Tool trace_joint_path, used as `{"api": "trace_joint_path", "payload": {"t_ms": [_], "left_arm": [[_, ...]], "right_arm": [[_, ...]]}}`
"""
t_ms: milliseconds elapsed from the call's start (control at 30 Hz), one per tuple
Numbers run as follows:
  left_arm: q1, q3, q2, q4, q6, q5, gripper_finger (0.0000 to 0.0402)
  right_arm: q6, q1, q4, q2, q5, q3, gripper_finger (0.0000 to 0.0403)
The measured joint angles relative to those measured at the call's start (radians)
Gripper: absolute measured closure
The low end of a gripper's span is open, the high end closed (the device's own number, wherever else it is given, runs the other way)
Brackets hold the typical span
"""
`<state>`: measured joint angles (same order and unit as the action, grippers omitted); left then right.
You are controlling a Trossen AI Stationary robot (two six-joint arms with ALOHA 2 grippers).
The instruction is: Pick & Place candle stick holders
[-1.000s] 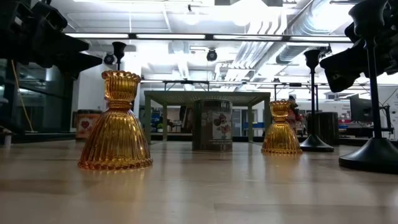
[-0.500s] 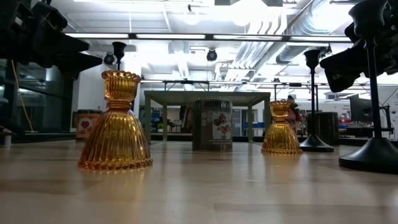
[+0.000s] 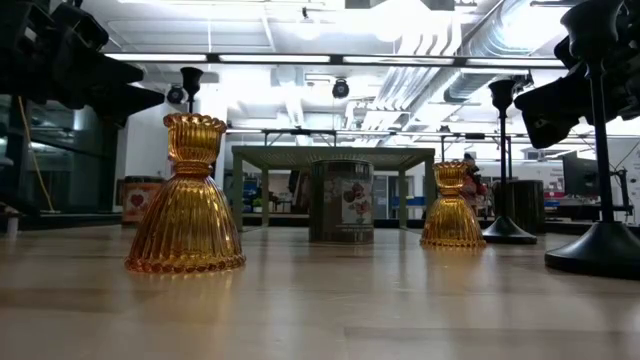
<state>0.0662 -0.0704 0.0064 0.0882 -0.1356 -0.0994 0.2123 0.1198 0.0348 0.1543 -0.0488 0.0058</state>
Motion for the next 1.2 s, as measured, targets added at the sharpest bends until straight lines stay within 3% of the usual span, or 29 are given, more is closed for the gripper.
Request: {"api": "trace_joint_path", "payload": {"t_ms": [900,1200], "left_arm": [[0.0,0.0,0.0,0.0,0.0,0.004,0.0146],[0.0,0.0,0.0,0.0,0.0,0.004,0.0146]], "right_arm": [[0.005,0.0,0.0,0.0,-0.021,0.0,0.04],[0.206,0.0,0.001,0.0,-0.022,0.0,0.04]]}}
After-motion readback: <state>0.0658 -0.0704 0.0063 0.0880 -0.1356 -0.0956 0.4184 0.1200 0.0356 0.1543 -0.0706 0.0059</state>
